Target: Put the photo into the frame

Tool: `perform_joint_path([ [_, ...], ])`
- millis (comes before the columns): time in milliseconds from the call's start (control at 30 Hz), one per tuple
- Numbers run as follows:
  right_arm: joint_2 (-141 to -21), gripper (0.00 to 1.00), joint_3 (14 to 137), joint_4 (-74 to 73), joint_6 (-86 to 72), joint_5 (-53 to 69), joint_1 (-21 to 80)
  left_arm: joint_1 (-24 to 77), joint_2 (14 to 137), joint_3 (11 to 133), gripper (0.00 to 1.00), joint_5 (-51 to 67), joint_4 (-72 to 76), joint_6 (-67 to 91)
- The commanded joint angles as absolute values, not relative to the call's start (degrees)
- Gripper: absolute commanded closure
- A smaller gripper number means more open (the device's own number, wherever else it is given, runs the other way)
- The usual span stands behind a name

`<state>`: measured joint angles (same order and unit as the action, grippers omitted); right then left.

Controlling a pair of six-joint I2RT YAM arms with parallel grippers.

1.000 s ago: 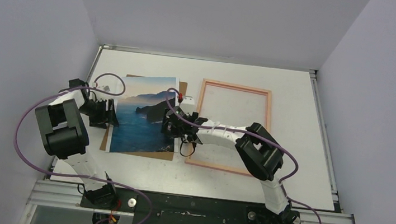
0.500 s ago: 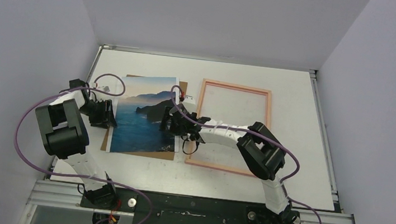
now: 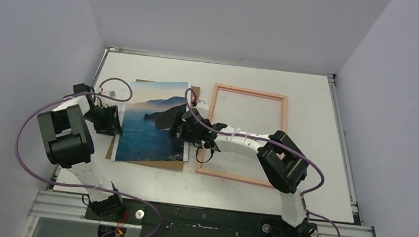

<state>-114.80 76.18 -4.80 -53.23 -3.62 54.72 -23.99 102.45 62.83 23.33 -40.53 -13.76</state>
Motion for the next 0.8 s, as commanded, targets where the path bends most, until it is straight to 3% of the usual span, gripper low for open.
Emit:
perform_joint_path([
  [0,-108.7,0.10,76.4,-1.5,-54.4,-2.7,55.3,-23.3,102.7,61.9,0.60,24.8,-39.7,-13.5],
  [767,-110.6,0.10,73.0,-8.3,-57.6,-4.9,56.5,-23.3,103.4,61.8,0.66,25.8,-39.8,-13.3],
])
